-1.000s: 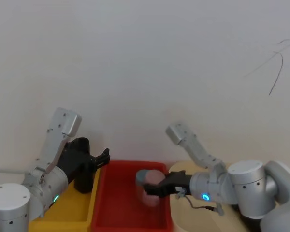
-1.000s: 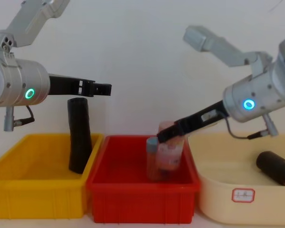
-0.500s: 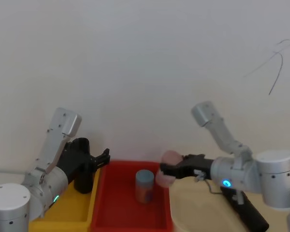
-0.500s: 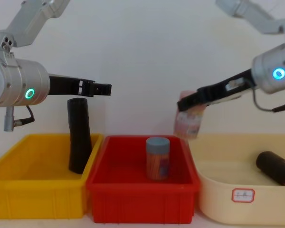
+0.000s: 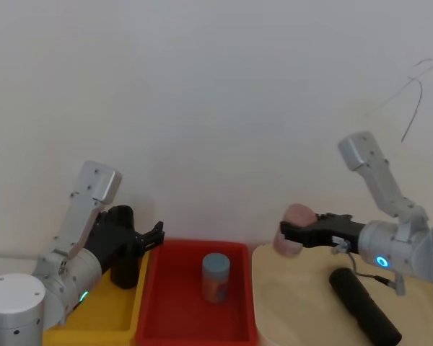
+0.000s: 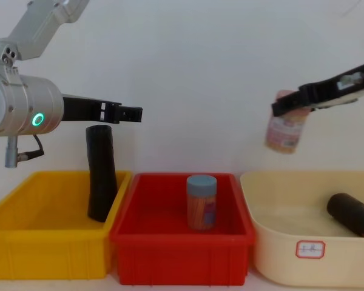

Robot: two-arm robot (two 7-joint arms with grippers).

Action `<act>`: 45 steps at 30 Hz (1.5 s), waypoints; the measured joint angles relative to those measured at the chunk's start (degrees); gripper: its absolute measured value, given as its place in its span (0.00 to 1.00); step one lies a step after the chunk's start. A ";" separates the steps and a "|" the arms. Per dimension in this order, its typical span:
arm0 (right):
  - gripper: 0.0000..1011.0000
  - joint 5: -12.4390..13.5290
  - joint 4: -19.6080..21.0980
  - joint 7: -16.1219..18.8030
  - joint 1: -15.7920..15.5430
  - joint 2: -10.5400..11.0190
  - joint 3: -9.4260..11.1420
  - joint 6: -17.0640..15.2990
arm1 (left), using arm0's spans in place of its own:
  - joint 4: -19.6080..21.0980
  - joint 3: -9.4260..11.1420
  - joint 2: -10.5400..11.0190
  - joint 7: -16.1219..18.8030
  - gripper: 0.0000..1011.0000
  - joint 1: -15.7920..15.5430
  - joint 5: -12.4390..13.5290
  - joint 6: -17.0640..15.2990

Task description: Pick up the garbage bag with the one hand and transfer it to the other hand.

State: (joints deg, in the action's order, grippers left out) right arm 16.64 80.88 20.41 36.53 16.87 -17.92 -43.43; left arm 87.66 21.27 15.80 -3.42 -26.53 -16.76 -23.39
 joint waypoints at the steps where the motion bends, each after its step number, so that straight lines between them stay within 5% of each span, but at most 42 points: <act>1: 0.66 -0.02 0.15 -0.20 -0.21 0.21 0.16 -0.15 | 0.00 0.00 0.00 0.00 0.99 0.00 0.00 0.00; 25: 0.66 -1.81 -2.12 -2.55 -5.25 2.59 1.03 -2.84 | 0.00 0.00 0.00 0.00 0.99 0.00 0.00 0.00; 36: 0.96 -2.02 -2.62 -2.61 -6.11 2.79 1.11 -3.02 | 0.00 0.00 0.00 0.00 0.99 0.00 0.00 0.00; 45: 0.99 -2.16 -2.72 -2.69 -6.43 2.80 1.20 -3.01 | 0.00 0.00 0.00 0.00 0.99 0.00 0.00 0.00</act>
State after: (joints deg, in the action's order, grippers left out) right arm 14.48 78.16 17.72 30.10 19.67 -16.71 -46.44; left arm 87.67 21.27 15.80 -3.42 -26.53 -16.76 -23.39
